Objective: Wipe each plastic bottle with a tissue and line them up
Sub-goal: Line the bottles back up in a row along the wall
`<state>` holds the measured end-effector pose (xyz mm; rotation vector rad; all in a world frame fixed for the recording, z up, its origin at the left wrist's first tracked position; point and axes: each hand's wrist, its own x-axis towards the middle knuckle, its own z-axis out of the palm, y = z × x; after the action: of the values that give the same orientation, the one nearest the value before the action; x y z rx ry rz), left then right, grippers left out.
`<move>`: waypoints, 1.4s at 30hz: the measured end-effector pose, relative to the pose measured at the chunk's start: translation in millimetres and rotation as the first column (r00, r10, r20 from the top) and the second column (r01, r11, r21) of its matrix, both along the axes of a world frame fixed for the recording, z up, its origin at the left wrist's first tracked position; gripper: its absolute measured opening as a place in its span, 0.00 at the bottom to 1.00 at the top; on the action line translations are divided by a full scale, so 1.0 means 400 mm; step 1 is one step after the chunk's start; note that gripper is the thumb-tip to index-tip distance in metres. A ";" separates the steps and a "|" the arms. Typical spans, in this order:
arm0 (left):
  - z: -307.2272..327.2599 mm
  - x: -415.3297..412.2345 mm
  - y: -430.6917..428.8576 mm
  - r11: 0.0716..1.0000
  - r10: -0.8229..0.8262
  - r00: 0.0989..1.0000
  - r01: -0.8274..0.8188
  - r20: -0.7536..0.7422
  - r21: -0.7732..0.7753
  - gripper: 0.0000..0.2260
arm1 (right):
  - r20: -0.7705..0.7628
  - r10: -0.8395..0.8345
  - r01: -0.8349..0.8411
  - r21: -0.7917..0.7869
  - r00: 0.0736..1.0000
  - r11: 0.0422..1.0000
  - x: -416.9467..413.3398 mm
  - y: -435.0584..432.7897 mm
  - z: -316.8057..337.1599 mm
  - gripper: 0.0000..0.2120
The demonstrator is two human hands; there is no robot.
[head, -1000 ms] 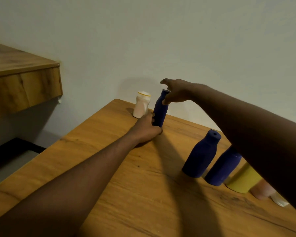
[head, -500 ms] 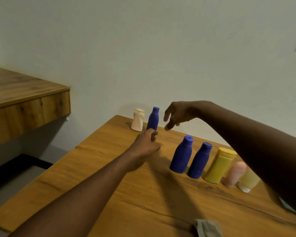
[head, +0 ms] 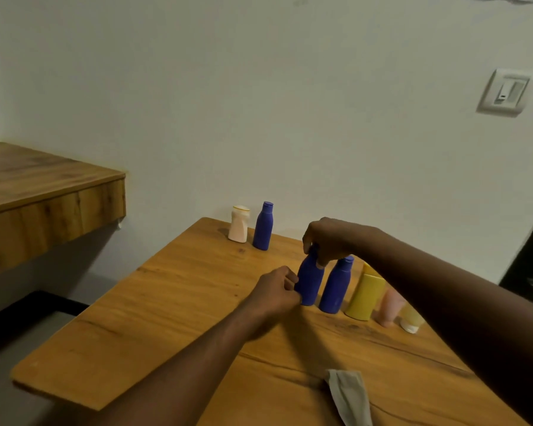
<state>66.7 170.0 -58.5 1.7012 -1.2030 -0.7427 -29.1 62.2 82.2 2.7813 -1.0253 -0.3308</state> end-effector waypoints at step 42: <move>-0.131 0.236 -0.350 0.998 0.030 0.775 -0.057 0.631 0.022 0.29 | 0.273 -0.084 0.056 0.109 0.958 0.992 0.246 -0.353 -0.071 0.29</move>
<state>161.3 30.1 -110.9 2.0880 -1.5929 -0.1417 69.1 -79.0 53.8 2.9470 -1.2001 0.0022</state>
